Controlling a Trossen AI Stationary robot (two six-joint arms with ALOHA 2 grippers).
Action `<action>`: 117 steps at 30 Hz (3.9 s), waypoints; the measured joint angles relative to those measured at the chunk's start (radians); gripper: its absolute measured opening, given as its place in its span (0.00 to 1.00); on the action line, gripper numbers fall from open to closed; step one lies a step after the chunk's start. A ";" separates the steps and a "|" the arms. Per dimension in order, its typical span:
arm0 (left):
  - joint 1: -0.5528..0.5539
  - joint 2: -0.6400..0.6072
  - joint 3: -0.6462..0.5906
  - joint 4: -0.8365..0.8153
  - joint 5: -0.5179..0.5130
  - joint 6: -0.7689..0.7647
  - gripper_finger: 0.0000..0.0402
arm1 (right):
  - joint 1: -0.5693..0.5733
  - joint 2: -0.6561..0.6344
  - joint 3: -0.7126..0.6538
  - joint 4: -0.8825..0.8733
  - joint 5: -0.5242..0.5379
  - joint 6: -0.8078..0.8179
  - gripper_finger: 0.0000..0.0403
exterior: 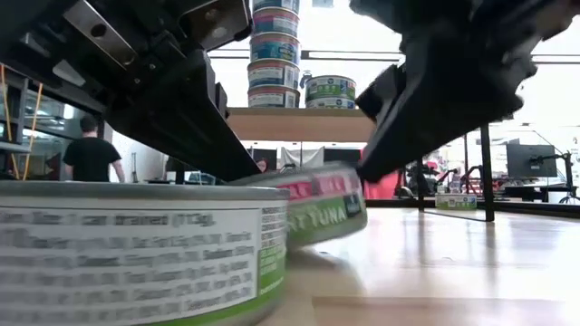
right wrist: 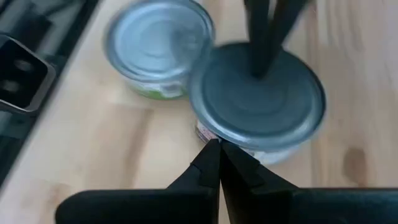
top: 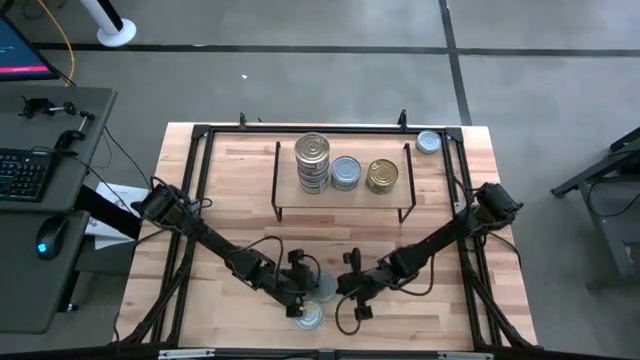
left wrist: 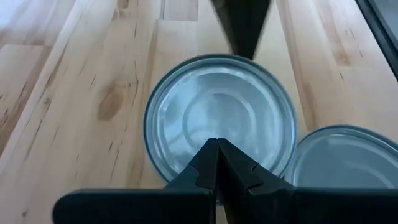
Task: Stack canned seafood by type on shelf
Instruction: Stack the white-green tuna can on top of the white-green tuna can on the shelf
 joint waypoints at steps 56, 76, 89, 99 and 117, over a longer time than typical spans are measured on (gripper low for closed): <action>-0.052 -0.069 0.000 -0.224 -0.088 0.086 0.00 | -0.002 0.085 0.089 -0.037 -0.010 0.016 0.00; -0.075 -0.075 -0.003 -0.198 -0.082 0.078 0.00 | -0.040 0.084 0.157 -0.283 0.058 -0.050 0.00; -0.133 -0.092 -0.005 -0.130 -0.125 0.010 0.00 | -0.060 0.088 0.157 -0.267 0.007 -0.096 0.00; -0.108 -0.044 -0.004 -0.095 -0.101 0.038 0.00 | -0.060 0.119 0.157 -0.214 -0.033 -0.113 0.00; -0.152 -0.049 -0.001 -0.160 -0.114 0.044 0.00 | -0.016 0.117 0.320 -0.210 -0.022 -0.152 0.00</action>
